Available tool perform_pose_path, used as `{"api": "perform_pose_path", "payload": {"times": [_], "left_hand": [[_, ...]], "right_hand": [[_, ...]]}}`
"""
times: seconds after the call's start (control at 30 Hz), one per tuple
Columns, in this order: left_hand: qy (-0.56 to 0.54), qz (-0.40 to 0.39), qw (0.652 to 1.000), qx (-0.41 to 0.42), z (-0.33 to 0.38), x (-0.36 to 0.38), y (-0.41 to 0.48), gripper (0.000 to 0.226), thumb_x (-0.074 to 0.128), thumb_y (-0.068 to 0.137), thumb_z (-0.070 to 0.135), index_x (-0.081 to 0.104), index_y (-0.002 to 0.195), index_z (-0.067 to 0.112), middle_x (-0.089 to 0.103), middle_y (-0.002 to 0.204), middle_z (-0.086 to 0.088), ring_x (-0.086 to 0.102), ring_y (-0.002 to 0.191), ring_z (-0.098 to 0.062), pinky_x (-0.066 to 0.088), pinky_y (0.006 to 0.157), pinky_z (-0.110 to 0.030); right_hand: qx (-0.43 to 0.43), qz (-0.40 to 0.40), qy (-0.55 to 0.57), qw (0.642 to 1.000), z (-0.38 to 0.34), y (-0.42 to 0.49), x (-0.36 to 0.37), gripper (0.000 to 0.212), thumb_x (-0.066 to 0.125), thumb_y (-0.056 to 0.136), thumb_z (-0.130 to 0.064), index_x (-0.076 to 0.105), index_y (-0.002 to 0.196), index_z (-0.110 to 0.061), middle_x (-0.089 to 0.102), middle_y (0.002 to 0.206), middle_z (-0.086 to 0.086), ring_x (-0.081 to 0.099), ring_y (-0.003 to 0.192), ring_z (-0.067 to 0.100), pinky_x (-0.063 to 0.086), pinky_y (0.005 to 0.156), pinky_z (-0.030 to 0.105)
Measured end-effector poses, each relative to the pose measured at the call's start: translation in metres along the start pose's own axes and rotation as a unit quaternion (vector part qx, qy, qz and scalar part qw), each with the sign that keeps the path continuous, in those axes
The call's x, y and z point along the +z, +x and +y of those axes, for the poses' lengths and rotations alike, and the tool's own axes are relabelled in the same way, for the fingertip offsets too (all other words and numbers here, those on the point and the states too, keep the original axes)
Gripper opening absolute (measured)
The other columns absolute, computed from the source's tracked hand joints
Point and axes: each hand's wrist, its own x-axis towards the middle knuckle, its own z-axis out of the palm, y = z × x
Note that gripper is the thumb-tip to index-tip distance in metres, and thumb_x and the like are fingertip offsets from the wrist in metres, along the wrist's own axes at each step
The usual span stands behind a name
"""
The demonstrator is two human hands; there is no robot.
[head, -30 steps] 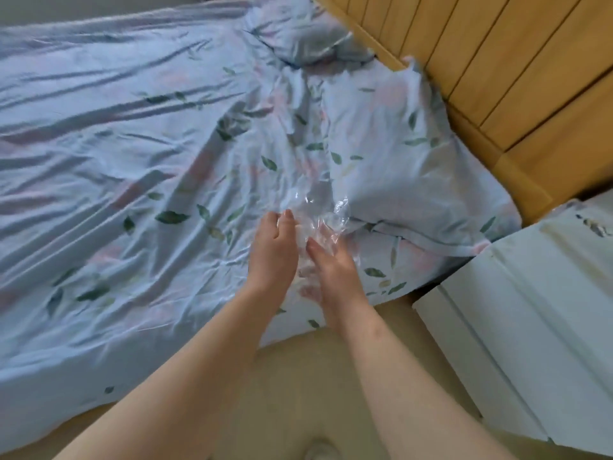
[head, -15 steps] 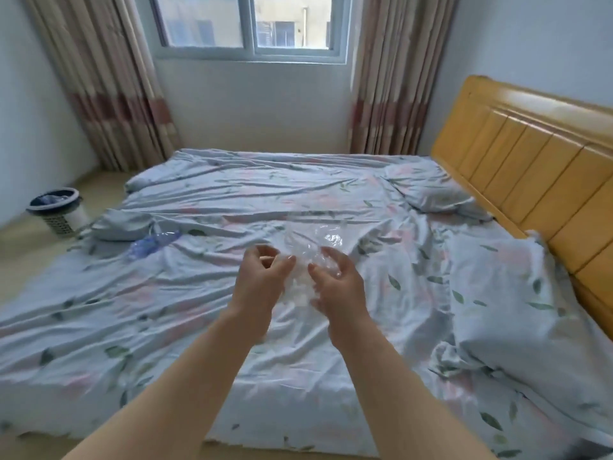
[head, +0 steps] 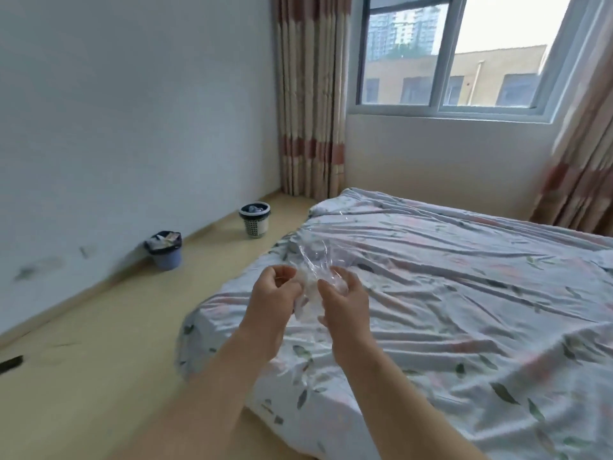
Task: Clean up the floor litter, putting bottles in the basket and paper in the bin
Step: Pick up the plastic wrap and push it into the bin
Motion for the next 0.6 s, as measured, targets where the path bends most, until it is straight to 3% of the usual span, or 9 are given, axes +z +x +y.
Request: {"api": "perform_pose_path", "payload": {"times": [0.3, 0.4, 0.5, 0.6], "left_hand": [[0.009, 0.164, 0.986, 0.012, 0.001, -0.115, 0.050, 0.015, 0.062, 0.087, 0.003, 0.058, 0.087, 0.018, 0.058, 0.078, -0.001, 0.049, 0.064, -0.015, 0.040, 0.057, -0.023], [-0.015, 0.184, 0.983, -0.008, -0.004, -0.134, 0.089, 0.010, 0.061, 0.088, 0.004, 0.060, 0.093, 0.013, 0.057, 0.080, -0.005, 0.049, 0.070, -0.022, 0.042, 0.065, -0.033], [-0.025, 0.191, 0.981, -0.029, -0.010, -0.138, 0.136, 0.007, 0.060, 0.090, 0.007, 0.060, 0.095, 0.012, 0.061, 0.087, -0.013, 0.053, 0.080, -0.026, 0.045, 0.076, -0.040], [-0.047, 0.204, 0.978, -0.023, -0.003, -0.142, 0.186, 0.006, 0.058, 0.091, 0.008, 0.059, 0.094, 0.013, 0.062, 0.093, -0.016, 0.053, 0.082, -0.026, 0.046, 0.080, -0.042]], "right_hand": [[0.019, -0.124, -0.043, 0.991, 0.031, 0.030, 0.125, 0.034, 0.058, 0.087, -0.014, 0.053, 0.117, -0.028, 0.056, 0.084, 0.000, 0.046, 0.061, 0.011, 0.041, 0.059, 0.027], [0.019, -0.146, -0.056, 0.987, 0.033, 0.062, 0.150, 0.034, 0.058, 0.087, -0.012, 0.053, 0.116, -0.028, 0.052, 0.072, -0.002, 0.040, 0.051, 0.009, 0.036, 0.051, 0.023], [-0.007, -0.147, -0.092, 0.985, 0.028, 0.107, 0.169, 0.038, 0.059, 0.086, -0.014, 0.053, 0.122, -0.026, 0.056, 0.085, -0.010, 0.050, 0.065, 0.008, 0.043, 0.062, 0.023], [-0.022, -0.160, -0.112, 0.981, 0.021, 0.154, 0.189, 0.034, 0.058, 0.089, -0.013, 0.052, 0.120, -0.025, 0.053, 0.084, -0.014, 0.051, 0.067, 0.004, 0.042, 0.059, 0.018]]}}
